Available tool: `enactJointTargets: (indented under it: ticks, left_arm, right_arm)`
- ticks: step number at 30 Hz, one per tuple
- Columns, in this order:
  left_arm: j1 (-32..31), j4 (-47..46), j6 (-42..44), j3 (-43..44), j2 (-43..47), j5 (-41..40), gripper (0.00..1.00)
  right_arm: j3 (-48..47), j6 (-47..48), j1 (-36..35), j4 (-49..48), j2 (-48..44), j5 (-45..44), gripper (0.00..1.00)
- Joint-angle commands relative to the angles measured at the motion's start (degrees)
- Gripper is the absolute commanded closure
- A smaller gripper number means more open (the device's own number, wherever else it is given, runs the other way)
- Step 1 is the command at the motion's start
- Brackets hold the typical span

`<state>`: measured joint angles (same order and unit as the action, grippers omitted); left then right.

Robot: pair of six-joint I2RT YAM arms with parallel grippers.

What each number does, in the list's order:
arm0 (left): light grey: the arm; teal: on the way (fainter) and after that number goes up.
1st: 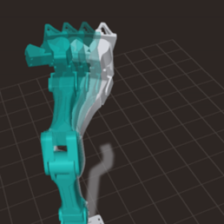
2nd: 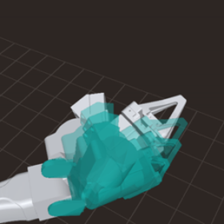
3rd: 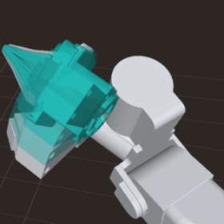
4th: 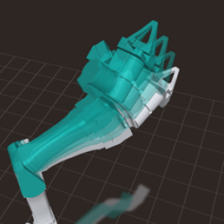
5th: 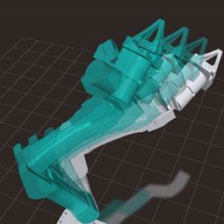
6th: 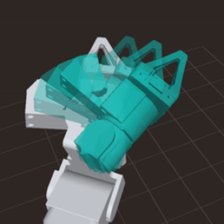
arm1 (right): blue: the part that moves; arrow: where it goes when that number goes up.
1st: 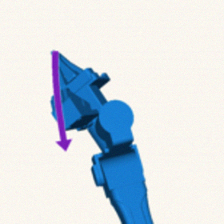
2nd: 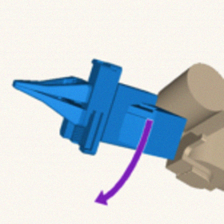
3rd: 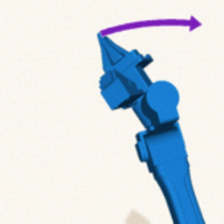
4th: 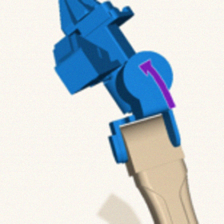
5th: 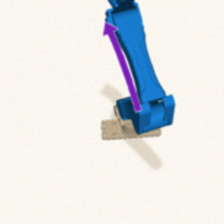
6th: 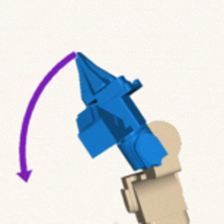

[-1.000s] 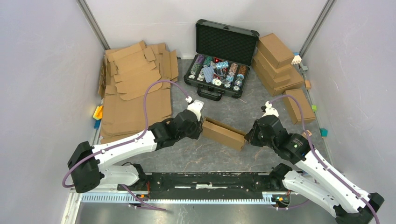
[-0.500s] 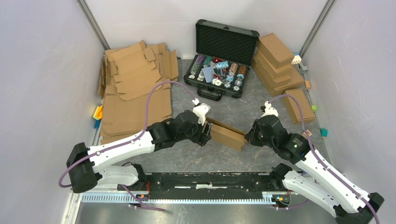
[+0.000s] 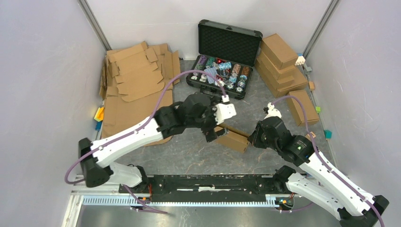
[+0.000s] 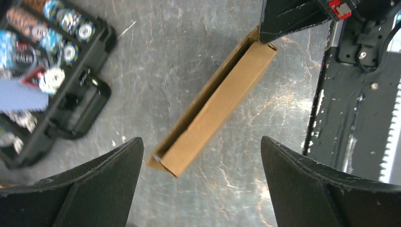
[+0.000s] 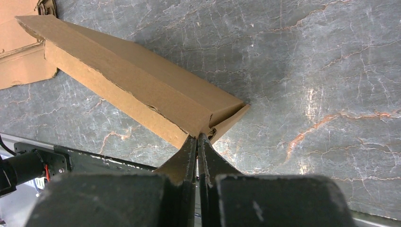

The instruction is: Fold the paper box

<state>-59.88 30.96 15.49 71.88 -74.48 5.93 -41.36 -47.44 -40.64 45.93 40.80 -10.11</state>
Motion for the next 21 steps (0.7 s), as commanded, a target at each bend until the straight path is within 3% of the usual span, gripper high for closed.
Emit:
enactJointTargets:
  ticks: [1,9,21]
  left_arm:
    - [-0.02,10.04,18.48,10.10,-9.05,8.11,0.00]
    - [0.55,24.45,25.31,27.02,-25.41,13.88,0.00]
    - [0.49,24.58,25.06,28.47,-33.27,13.50,0.00]
  right_arm:
    - [0.76,1.03,-0.13,1.39,-0.02,0.63,0.95]
    - [0.91,1.12,-0.08,1.17,-0.44,1.09,0.96]
    - [1.10,0.95,-0.14,0.43,-0.36,1.91,0.96]
